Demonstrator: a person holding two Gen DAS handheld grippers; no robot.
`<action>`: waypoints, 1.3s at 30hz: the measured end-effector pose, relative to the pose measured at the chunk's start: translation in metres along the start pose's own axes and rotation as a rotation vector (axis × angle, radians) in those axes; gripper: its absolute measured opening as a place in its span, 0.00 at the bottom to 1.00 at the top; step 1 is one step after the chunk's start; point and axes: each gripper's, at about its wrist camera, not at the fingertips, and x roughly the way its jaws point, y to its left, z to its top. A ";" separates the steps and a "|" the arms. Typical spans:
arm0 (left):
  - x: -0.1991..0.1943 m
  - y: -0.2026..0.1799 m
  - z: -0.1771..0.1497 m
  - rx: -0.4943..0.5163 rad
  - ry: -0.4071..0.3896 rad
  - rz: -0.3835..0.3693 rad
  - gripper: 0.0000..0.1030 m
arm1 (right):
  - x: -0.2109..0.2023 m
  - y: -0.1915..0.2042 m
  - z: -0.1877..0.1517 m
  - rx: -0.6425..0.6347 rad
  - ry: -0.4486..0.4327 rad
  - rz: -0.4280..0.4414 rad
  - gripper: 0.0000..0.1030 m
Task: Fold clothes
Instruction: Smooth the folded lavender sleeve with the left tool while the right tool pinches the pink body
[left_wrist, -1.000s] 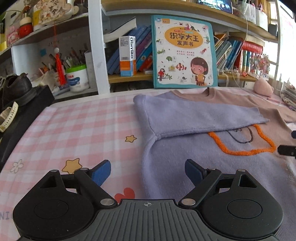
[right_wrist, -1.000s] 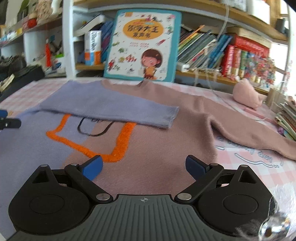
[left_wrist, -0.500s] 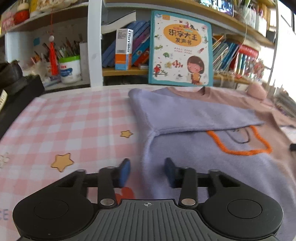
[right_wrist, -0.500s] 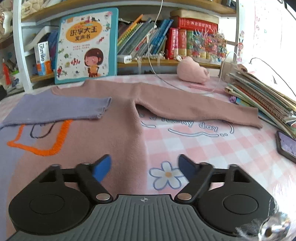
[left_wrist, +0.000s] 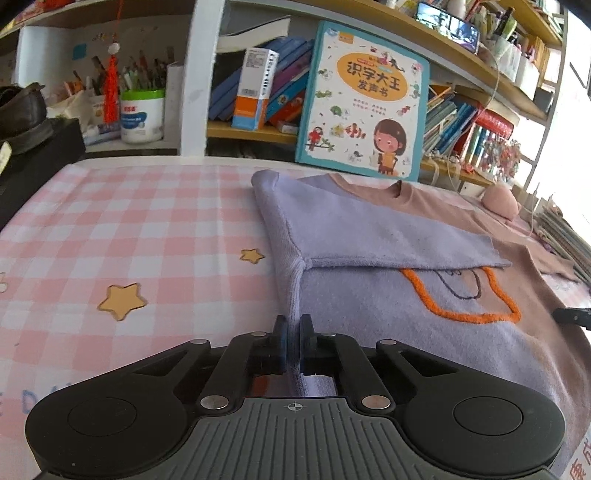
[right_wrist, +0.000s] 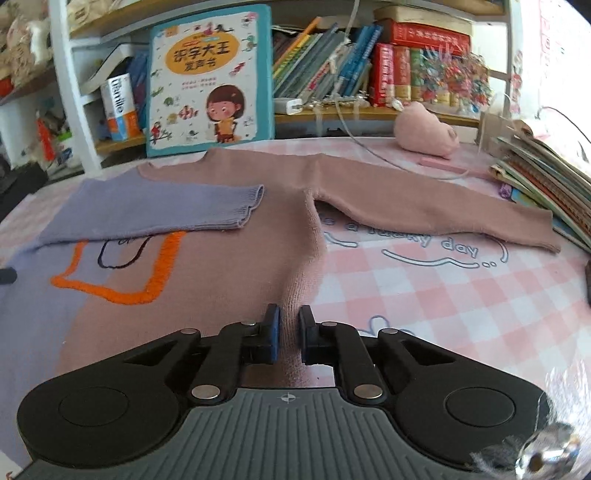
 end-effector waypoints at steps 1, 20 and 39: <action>-0.003 0.003 -0.001 -0.002 0.001 0.009 0.04 | -0.001 0.003 -0.001 -0.006 0.004 0.010 0.09; -0.030 0.030 -0.014 -0.059 -0.007 0.084 0.05 | -0.007 0.033 -0.003 -0.051 0.025 0.104 0.09; -0.049 0.014 -0.006 0.047 -0.118 0.173 0.10 | -0.015 0.027 -0.002 -0.025 -0.022 0.070 0.27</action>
